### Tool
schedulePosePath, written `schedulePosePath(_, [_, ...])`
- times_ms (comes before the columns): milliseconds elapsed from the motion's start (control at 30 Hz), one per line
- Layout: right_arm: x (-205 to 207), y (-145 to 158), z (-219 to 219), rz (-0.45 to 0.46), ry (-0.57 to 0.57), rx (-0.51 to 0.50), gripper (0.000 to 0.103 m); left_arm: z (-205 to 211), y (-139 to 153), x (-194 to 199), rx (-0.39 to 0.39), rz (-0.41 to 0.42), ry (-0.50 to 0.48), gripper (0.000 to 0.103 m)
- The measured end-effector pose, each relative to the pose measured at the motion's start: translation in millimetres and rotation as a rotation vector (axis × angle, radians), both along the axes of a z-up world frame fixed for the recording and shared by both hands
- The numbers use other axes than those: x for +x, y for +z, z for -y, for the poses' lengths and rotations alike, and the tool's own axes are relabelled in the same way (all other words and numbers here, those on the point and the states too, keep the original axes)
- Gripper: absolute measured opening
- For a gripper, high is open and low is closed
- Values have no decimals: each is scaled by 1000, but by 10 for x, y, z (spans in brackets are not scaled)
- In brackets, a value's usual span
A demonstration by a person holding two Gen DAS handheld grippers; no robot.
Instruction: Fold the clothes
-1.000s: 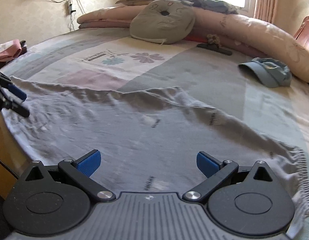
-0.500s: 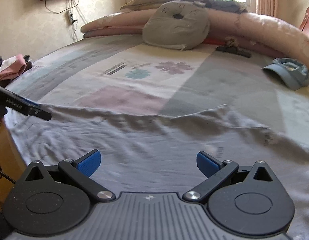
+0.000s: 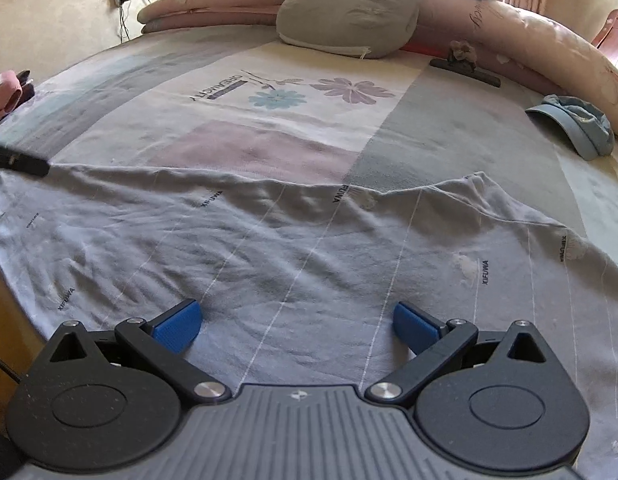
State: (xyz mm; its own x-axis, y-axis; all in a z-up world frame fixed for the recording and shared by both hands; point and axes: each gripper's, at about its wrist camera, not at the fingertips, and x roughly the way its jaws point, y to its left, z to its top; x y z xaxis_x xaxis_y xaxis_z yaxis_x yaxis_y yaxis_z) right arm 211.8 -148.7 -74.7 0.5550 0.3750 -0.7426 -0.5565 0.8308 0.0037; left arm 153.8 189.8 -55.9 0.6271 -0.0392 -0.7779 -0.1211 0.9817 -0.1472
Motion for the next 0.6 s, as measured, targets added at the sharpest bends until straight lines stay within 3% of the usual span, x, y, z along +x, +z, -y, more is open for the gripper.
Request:
schedulePosePath(200, [62,37,-41,-35,9,-29,103,-328,-80,-247,105,-65,123,95])
schedulePosePath(400, [84,58,-71,-60,1,-51,103,-364,51,-271,70,11,51,95])
schedulePosePath(500, [103,71,-96,-78,-8,-64,103,-331,-73,-242,57,-15,23,95])
schedulePosePath(600, [119,107,-116,-98,-24,-67,103,-369,-148,-325,138,-23,55,95])
